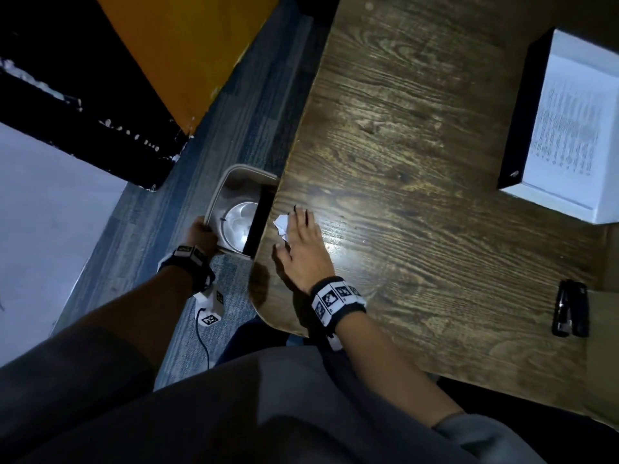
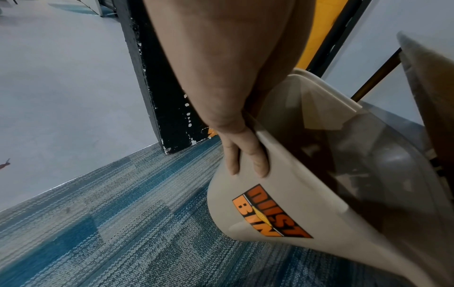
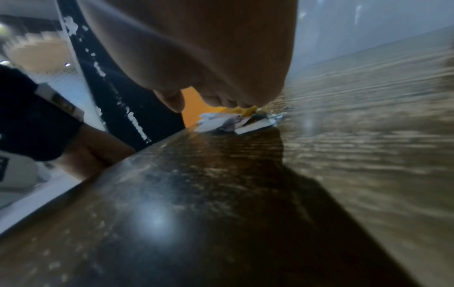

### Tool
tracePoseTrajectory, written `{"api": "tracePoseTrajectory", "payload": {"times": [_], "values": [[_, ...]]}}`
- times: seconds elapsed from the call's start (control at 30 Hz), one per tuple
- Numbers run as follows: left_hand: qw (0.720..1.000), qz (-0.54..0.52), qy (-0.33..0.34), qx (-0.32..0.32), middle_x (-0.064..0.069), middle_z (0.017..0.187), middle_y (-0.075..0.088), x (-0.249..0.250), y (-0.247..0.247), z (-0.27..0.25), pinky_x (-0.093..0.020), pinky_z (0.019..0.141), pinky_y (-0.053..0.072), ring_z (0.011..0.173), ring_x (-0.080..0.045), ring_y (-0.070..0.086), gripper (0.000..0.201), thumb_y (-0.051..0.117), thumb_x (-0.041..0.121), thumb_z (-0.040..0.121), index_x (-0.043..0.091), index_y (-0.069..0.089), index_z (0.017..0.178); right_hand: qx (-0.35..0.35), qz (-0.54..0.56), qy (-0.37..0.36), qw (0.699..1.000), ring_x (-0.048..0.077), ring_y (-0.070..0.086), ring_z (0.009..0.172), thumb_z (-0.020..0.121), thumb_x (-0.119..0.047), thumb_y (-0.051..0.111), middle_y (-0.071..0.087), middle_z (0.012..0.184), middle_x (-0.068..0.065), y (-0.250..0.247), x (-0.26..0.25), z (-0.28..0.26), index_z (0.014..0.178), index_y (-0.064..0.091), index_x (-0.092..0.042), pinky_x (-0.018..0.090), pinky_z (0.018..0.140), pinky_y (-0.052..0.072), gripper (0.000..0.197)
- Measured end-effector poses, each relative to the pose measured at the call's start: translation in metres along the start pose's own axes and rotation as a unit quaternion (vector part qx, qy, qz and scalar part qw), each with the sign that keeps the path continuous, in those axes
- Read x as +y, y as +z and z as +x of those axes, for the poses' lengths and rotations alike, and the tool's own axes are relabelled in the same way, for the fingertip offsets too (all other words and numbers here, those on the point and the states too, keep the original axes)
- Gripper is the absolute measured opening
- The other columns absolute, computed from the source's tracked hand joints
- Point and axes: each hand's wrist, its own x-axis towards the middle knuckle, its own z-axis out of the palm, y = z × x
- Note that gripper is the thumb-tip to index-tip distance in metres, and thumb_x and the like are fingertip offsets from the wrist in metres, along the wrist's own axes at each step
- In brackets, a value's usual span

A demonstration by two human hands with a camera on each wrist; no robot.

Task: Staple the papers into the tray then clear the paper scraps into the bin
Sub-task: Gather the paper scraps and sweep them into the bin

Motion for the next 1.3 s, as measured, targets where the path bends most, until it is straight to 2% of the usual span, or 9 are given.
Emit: {"api": "tracePoseTrajectory", "payload": {"times": [0.13,0.27,0.4,0.47,0.8,0.9,1.0,1.1,1.3], "values": [[1.000,0.025,0.004,-0.006,-0.023,0.100,0.055,0.001,-0.003,0.001,-0.044,0.054,0.055,0.088,-0.041,0.059,0.038,0.031,-0.017,0.087,0.008,0.053,0.106,0.114,0.012,0.139,0.984,0.030,-0.006,0.148,0.099,-0.037,0.027,-0.001,0.161,0.013,-0.014,0.040,-0.018,0.151,0.005,-0.004,0.039,0.121,-0.001,0.065],[0.998,0.056,0.016,-0.006,-0.022,0.096,0.055,0.002,-0.004,0.001,-0.028,0.034,0.052,0.079,-0.036,0.060,0.037,0.033,-0.012,0.090,-0.002,0.053,0.120,0.108,0.028,0.270,0.957,0.030,-0.012,0.148,0.099,-0.038,0.026,-0.009,0.160,0.016,-0.013,0.066,-0.027,0.150,-0.004,-0.002,0.038,0.119,-0.008,0.069],[0.998,0.053,0.015,-0.005,-0.024,0.102,0.060,-0.004,-0.010,0.004,-0.056,0.068,0.058,0.090,-0.038,0.063,0.032,0.038,-0.004,0.092,0.000,0.054,0.120,0.088,0.031,0.193,0.977,0.032,-0.018,0.146,0.098,-0.041,0.022,-0.016,0.158,0.015,0.009,0.029,-0.019,0.150,-0.006,-0.002,0.044,0.121,-0.006,0.071],[0.998,0.064,0.025,-0.007,-0.028,0.104,0.065,-0.023,-0.014,0.021,-0.064,0.071,0.056,0.093,-0.042,0.066,0.029,0.045,0.006,0.088,0.001,0.058,0.114,0.071,0.035,0.152,0.985,0.031,-0.021,0.145,0.098,-0.041,0.023,-0.017,0.158,0.014,0.022,0.005,-0.014,0.150,-0.006,-0.002,0.043,0.120,-0.008,0.071],[0.998,0.049,0.025,-0.018,-0.003,0.082,0.059,-0.001,-0.018,-0.017,-0.028,0.053,0.053,0.067,-0.015,0.057,0.028,0.041,-0.008,0.092,0.012,0.055,0.106,0.070,0.105,0.031,0.992,0.030,-0.019,0.146,0.095,-0.037,0.018,-0.014,0.158,0.014,0.049,-0.066,0.011,0.149,-0.005,-0.004,0.039,0.120,-0.013,0.067],[0.998,0.048,0.019,-0.026,-0.003,0.085,0.060,-0.002,-0.021,-0.016,-0.040,0.069,0.056,0.074,-0.021,0.059,0.036,0.043,-0.010,0.088,0.023,0.056,0.086,-0.032,0.062,-0.028,0.997,0.026,-0.026,0.142,0.097,-0.023,0.029,-0.015,0.159,0.013,0.049,-0.070,0.028,0.150,-0.004,-0.002,0.042,0.120,-0.012,0.066],[0.998,0.042,0.004,-0.047,-0.006,0.087,0.062,-0.001,-0.025,-0.019,-0.054,0.075,0.057,0.082,-0.033,0.064,0.037,0.044,-0.006,0.089,0.029,0.055,0.084,-0.110,0.075,-0.060,0.989,0.031,-0.004,0.148,0.094,-0.003,0.037,0.005,0.161,0.016,0.031,-0.074,0.045,0.149,0.019,-0.004,0.044,0.121,0.004,0.058],[0.997,0.046,0.006,-0.053,-0.010,0.088,0.063,-0.004,-0.028,-0.017,-0.061,0.072,0.057,0.088,-0.042,0.066,0.036,0.044,-0.006,0.088,0.028,0.056,0.089,-0.010,0.117,-0.047,0.992,0.037,0.047,0.122,0.082,0.012,0.041,0.051,0.131,0.024,0.019,-0.082,0.049,0.114,0.058,0.003,0.048,0.102,0.040,0.038],[0.998,0.030,0.006,-0.052,-0.017,0.098,0.061,-0.007,-0.029,-0.016,-0.058,0.071,0.058,0.088,-0.040,0.065,0.042,0.040,-0.013,0.085,0.024,0.057,0.097,0.067,0.115,-0.006,0.991,0.034,0.058,0.094,0.078,0.006,0.050,0.061,0.102,0.017,0.021,-0.084,0.058,0.089,0.062,-0.001,0.042,0.078,0.050,0.018]]}}
